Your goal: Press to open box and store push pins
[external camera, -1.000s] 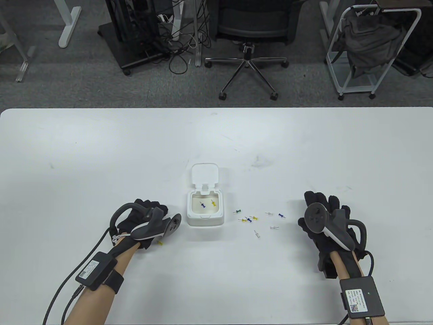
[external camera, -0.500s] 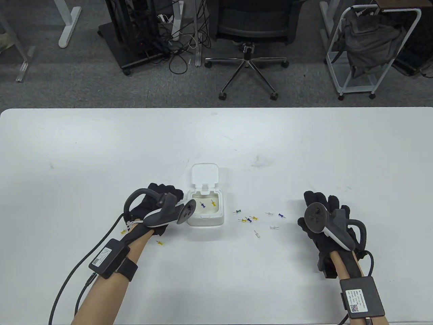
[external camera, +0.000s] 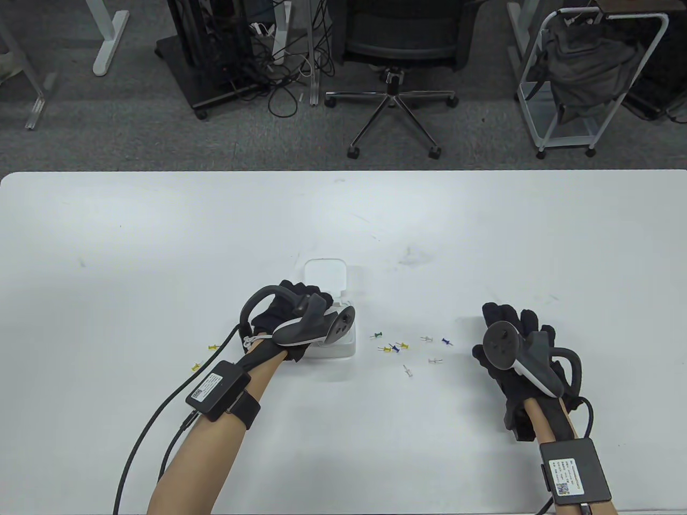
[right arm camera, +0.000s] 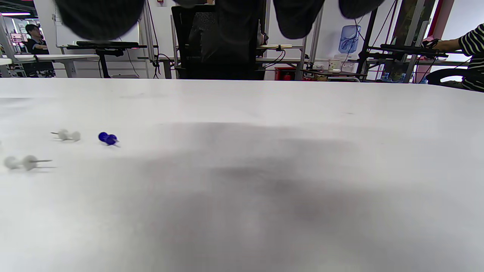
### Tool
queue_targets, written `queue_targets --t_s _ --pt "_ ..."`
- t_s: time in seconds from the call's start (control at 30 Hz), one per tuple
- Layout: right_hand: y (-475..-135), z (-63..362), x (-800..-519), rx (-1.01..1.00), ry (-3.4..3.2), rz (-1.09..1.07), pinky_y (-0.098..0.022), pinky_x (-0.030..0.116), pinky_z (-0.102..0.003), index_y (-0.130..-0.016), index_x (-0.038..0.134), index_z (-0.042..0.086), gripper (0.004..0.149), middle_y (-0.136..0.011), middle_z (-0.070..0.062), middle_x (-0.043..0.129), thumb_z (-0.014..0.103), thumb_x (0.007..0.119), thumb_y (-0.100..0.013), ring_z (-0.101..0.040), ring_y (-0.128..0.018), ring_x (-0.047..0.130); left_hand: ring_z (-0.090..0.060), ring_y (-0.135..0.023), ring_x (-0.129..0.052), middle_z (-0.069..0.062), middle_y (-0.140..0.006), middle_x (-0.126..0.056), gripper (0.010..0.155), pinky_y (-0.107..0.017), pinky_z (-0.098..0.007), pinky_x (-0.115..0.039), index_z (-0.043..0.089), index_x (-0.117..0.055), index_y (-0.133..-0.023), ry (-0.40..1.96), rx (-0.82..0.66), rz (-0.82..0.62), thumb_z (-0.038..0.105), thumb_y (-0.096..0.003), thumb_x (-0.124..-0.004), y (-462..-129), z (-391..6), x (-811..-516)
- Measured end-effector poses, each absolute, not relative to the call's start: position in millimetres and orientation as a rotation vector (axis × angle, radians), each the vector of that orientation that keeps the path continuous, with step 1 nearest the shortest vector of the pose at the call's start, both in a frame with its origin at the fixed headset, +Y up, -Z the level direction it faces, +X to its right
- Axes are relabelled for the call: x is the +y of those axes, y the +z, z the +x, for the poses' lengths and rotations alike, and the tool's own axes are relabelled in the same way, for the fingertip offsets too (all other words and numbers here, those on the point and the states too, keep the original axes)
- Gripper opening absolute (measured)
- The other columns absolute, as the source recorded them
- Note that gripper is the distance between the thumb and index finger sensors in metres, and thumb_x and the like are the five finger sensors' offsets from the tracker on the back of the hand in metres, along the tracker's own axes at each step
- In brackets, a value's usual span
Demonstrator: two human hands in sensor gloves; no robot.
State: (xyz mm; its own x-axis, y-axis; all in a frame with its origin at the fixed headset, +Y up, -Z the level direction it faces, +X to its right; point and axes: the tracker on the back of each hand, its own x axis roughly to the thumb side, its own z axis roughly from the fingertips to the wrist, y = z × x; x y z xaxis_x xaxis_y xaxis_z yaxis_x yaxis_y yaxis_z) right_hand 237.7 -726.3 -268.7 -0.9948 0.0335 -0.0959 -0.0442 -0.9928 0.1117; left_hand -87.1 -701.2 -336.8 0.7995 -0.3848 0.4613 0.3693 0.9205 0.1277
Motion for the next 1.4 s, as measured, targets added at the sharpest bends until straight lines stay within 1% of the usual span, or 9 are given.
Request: queue_targets --t_s 0.03,0.1,0.3,0.5,0.87,1.13,1.4 --pt "-269 238 -726 0.174 3.093 -0.145 -0.073 0.037 -0.071 -0.105 0.027 0.028 0.074 -0.121 -0.009 0.041 0.051 0.063 -0.044 -0.049 -0.108 0.04 -0.011 -0.063 -0.103 0.014 -0.082 -0.095 0.042 -0.07 -0.044 -0.083 0.036 -0.081 -0.085 -0.401 -0.505 0.03 0.049 -0.0458 -0.076 -337 -86 -702" --pt "-269 238 -726 0.174 3.093 -0.145 -0.073 0.037 -0.071 -0.105 0.027 0.028 0.074 -0.121 -0.009 0.041 0.051 0.063 -0.044 -0.049 -0.108 0.04 -0.012 -0.066 -0.103 0.01 -0.087 -0.095 0.049 -0.071 -0.045 -0.083 0.033 -0.081 -0.09 -0.395 -0.5 0.016 0.051 -0.0449 -0.076 -337 -85 -702" --pt "-269 238 -726 0.172 3.096 -0.143 -0.073 0.037 -0.071 -0.105 0.027 0.028 0.074 -0.121 -0.009 0.041 0.051 0.063 -0.044 -0.049 -0.108 0.04 -0.011 -0.066 -0.103 0.011 -0.088 -0.094 0.049 -0.071 -0.044 -0.083 0.034 -0.081 -0.09 -0.42 -0.496 0.03 0.051 -0.0445 -0.076 -337 -91 -700" --pt "-268 239 -725 0.163 3.083 -0.147 -0.073 0.037 -0.071 -0.105 0.027 0.028 0.074 -0.121 -0.009 0.041 0.051 0.063 -0.044 -0.049 -0.108 0.04 -0.011 -0.066 -0.102 0.011 -0.088 -0.094 0.05 -0.071 -0.045 -0.083 0.034 -0.081 -0.091 -0.416 -0.459 0.039 0.052 -0.0447 -0.076 -338 -109 -692" --pt "-268 239 -725 0.173 3.087 -0.15 -0.073 0.037 -0.071 -0.105 0.028 0.028 0.074 -0.121 -0.009 0.041 0.051 0.063 -0.044 -0.049 -0.108 0.04 -0.012 -0.067 -0.102 0.011 -0.089 -0.094 0.05 -0.071 -0.045 -0.083 0.034 -0.08 -0.091 -0.427 -0.391 0.023 0.052 -0.0447 -0.076 -332 -159 -694" --pt "-268 238 -725 0.191 3.089 -0.148 -0.073 0.037 -0.071 -0.105 0.029 0.028 0.074 -0.121 -0.009 0.042 0.051 0.063 -0.044 -0.049 -0.108 0.04 -0.012 -0.068 -0.103 0.011 -0.09 -0.093 0.05 -0.071 -0.045 -0.082 0.034 -0.08 -0.091 -0.431 -0.307 -0.025 0.052 -0.0451 -0.075 -327 -207 -707" --pt "-268 238 -725 0.194 3.088 -0.153 -0.073 0.037 -0.071 -0.105 0.029 0.028 0.073 -0.121 -0.01 0.042 0.051 0.063 -0.044 -0.049 -0.108 0.04 -0.012 -0.07 -0.102 0.011 -0.091 -0.093 0.049 -0.071 -0.045 -0.082 0.036 -0.079 -0.092 -0.438 -0.249 -0.084 0.052 -0.0454 -0.074 -321 -245 -725"
